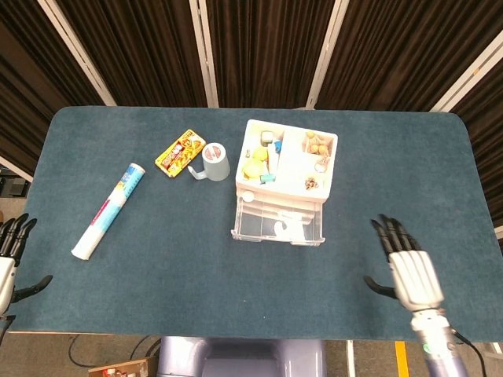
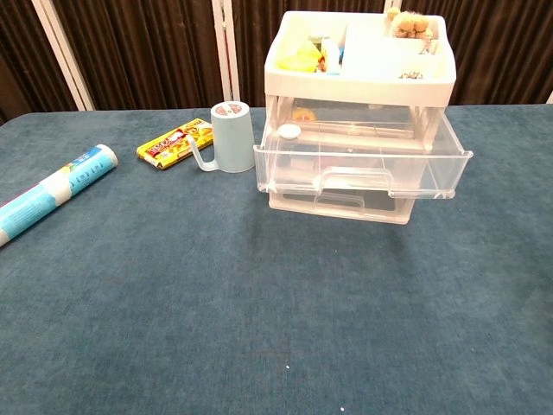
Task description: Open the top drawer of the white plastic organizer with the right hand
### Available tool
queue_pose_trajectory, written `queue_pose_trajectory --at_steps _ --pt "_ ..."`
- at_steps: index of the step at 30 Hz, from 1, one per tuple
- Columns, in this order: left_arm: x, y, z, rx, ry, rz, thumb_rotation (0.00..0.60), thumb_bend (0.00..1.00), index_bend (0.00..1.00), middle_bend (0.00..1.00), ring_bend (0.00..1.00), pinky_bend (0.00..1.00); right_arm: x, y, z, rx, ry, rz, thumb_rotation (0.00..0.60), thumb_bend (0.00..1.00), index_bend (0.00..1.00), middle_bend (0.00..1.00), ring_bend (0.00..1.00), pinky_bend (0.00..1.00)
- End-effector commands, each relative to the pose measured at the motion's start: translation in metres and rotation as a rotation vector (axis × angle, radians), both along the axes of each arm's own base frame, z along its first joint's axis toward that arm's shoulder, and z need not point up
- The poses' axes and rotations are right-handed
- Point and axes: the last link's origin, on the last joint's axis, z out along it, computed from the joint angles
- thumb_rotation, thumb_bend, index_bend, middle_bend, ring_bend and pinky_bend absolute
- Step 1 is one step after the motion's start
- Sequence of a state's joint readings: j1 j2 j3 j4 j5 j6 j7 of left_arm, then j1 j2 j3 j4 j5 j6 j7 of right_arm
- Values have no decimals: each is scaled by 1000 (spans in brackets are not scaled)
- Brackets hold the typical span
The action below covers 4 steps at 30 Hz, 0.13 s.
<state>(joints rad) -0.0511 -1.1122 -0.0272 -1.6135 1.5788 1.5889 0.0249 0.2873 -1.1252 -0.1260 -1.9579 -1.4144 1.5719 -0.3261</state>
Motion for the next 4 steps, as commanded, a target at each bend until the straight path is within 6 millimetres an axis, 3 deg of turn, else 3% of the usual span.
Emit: queue_pose_trajectory --at_steps 1,4 --pt "-2 0 0 23 39 -4 600 0 0 0 0 44 -47 28 21 -82 77 -31 600 98 0 0 0 70" --pt "-2 1 -1 34 47 -6 600 0 0 0 0 40 -55 31 25 -126 88 -4 600 96 0 0 0 56"
